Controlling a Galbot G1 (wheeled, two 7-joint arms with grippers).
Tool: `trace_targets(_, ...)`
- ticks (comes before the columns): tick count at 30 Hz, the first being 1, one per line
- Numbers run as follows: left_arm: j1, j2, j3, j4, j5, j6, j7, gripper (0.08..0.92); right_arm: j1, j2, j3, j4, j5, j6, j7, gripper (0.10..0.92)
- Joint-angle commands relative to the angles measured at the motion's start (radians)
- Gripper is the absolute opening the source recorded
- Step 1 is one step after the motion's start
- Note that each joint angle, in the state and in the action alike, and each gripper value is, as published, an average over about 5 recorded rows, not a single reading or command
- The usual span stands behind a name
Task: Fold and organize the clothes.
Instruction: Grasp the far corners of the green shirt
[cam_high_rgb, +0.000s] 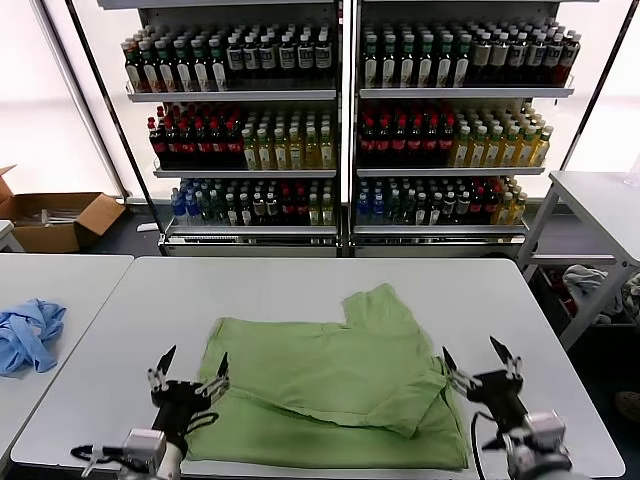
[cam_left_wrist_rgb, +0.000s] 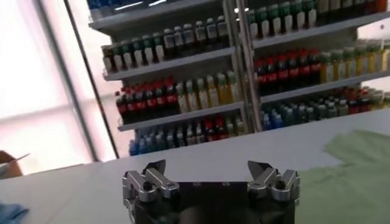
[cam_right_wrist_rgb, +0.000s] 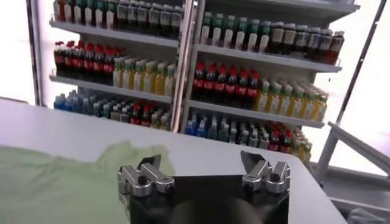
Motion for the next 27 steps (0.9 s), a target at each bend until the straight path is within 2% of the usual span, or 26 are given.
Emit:
trace_targets(1, -0.354, -0.030, 0.016, 0.216, -0.206, 0.048, 0.254, 0.823, 0.607, 0.067, -0.301, -0.349, 0.120, -0.131, -0.041, 0.823)
trace_targets(8, -0.432, -0.009, 0.065, 0.302, -0.268, 0.110, 0.246, 0.823, 0.767, 0.156, -0.434, -0.546, 0.111, -0.250, -0.104, 0.823)
trace_targets(14, -0.488, -0.001, 0.092, 0.356, -0.309, 0.233, 0.263, 0.823, 0.855, 0.211, -0.478, -0.689, 0.085, -0.267, -0.164, 0.823)
trace_targets(27, -0.596, -0.017, 0.128, 0.541, -0.302, 0.250, 0.287, 0.823, 0.848, 0.250, -0.435, -0.798, 0.041, -0.266, -0.257, 0.823)
